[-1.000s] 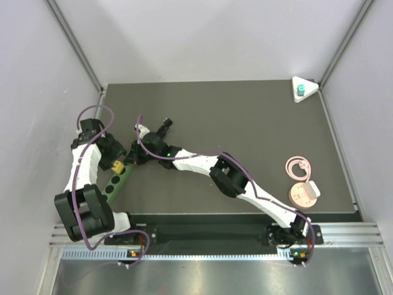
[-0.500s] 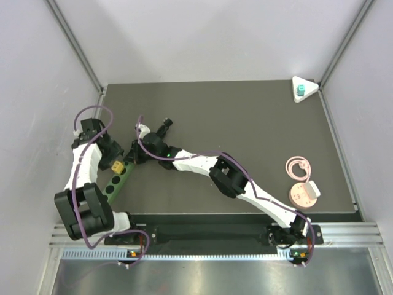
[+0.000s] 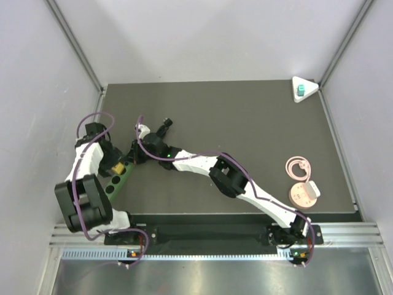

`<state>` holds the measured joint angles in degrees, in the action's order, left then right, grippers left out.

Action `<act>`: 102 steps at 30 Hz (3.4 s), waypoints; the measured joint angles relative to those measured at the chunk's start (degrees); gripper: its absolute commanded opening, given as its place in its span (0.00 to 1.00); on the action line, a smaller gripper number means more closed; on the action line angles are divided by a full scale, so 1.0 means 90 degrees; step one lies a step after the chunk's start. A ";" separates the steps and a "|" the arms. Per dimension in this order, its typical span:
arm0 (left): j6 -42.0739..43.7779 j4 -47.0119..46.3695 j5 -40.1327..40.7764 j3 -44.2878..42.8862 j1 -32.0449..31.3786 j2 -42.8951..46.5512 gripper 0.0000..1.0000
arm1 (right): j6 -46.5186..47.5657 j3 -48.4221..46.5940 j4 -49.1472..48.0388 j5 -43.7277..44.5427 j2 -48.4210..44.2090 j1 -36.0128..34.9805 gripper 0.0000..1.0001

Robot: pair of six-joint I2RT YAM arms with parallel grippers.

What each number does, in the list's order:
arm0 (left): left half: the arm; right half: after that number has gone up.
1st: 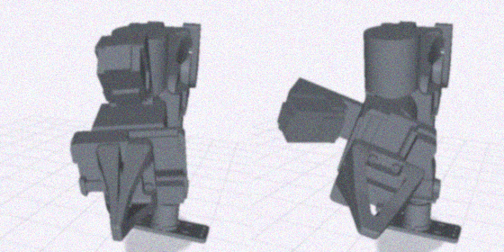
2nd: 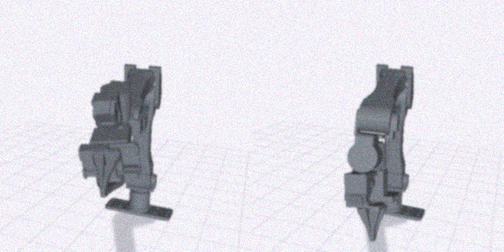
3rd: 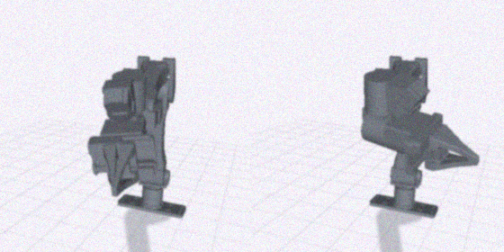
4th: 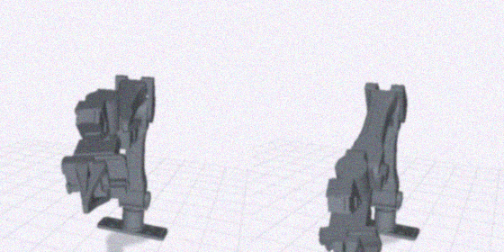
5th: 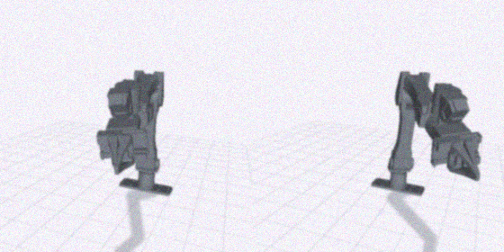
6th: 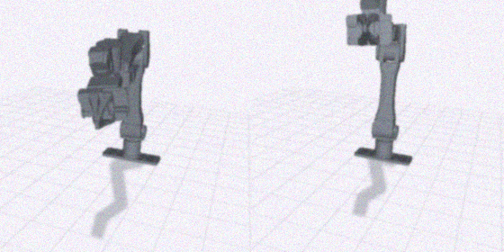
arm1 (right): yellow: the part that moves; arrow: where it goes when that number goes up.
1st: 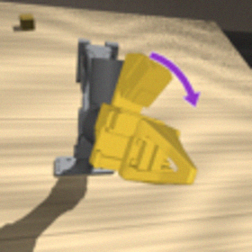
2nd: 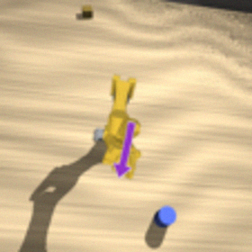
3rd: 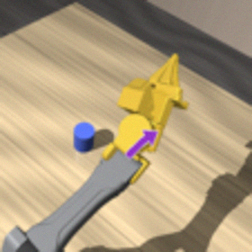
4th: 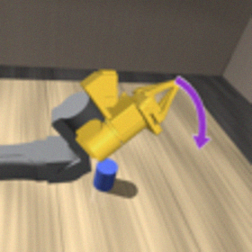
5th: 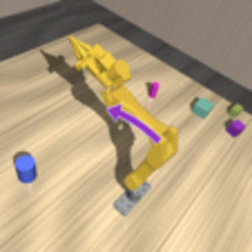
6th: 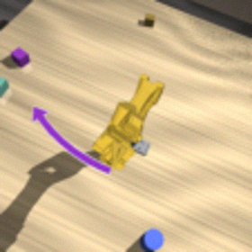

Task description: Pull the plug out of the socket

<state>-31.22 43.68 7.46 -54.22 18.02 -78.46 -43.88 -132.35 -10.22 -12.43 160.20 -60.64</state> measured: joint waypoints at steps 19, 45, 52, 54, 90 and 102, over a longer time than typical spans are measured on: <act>-0.0750 -0.0087 -0.0015 -0.0143 -0.0005 -0.0746 0.14 | 0.0039 0.0044 -0.0102 0.0032 0.0000 0.0000 0.00; -0.0840 0.0758 -0.0185 -0.0838 -0.0017 -0.1052 0.00 | 0.0393 0.0423 -0.0056 0.1530 -0.0092 -0.0107 0.00; -0.0563 0.0495 -0.0415 -0.0381 -0.0080 -0.0702 0.00 | 0.0733 0.1409 0.0041 0.1090 -0.0821 0.0015 0.03; -0.0466 0.0454 -0.0425 -0.0267 -0.0092 -0.0595 0.00 | 0.0787 0.1688 0.0085 0.0901 -0.1022 0.0039 0.07; -0.0206 -0.0393 -0.0542 0.0622 -0.0039 0.0641 0.00 | 0.0134 0.3767 0.0189 -0.1671 -0.2771 0.0321 0.83; -0.0204 -0.0379 -0.0646 0.0692 -0.0036 0.0816 0.00 | -0.0959 0.2939 -0.0879 -0.1875 -0.1647 0.0340 0.59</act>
<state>-33.06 40.27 1.65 -47.99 17.69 -71.11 -52.51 -105.91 -18.13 -29.30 145.38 -57.58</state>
